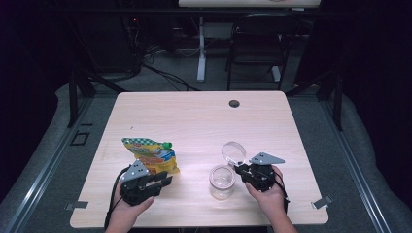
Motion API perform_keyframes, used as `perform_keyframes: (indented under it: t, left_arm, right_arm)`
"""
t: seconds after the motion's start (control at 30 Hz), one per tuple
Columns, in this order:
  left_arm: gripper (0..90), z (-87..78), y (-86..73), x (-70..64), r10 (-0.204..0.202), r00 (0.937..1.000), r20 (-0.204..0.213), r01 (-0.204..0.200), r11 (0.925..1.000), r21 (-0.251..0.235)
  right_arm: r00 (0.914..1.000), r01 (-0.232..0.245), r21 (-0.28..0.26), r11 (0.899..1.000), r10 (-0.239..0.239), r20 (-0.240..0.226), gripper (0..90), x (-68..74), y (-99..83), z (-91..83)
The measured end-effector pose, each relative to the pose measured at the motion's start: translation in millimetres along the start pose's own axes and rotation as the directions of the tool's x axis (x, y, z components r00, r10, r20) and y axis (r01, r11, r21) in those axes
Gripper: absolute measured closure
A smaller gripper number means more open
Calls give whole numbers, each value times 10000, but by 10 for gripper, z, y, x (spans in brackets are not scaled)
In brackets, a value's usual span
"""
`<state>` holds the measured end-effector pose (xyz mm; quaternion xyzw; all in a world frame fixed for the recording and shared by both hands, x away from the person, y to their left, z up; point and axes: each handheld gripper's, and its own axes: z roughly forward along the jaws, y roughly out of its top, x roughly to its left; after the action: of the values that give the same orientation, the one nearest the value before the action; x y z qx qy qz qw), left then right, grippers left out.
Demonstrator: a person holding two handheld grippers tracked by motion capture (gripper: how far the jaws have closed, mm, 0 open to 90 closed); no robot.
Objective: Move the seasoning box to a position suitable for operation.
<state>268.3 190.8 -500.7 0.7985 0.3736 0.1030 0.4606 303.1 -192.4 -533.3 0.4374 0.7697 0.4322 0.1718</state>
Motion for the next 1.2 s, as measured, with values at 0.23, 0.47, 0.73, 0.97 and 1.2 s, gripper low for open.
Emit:
perform_keyframes:
  t: [0.23, 0.47, 0.73, 0.97, 1.2]
  left_arm:
    - [659, -223, 17, 181, -439, 9987, -267, 429, 9985, -351]
    - [647, -462, 66, 375, -573, 9968, -556, 553, 9978, -367]
    - [606, -555, 35, 560, -801, 9917, -1007, 756, 9960, -478]
    - [545, -566, -26, 722, -1240, 9839, -1287, 1161, 9910, -669]
    - [495, -514, -58, 877, -1050, 9810, -1633, 943, 9930, -717]
  right_arm:
    - [10000, -32, -121, 9999, 33, 55, 710, 4, -2, -42]
    - [9999, -98, -213, 9997, 99, 38, 696, 11, -12, -62]
    - [9999, -30, -187, 9998, 32, 98, 687, 17, -23, -69]
    - [9995, -312, -282, 9991, 314, 95, 678, 17, -57, -107]
    - [9994, -77, -359, 9993, 89, 337, 670, 50, -111, -194]
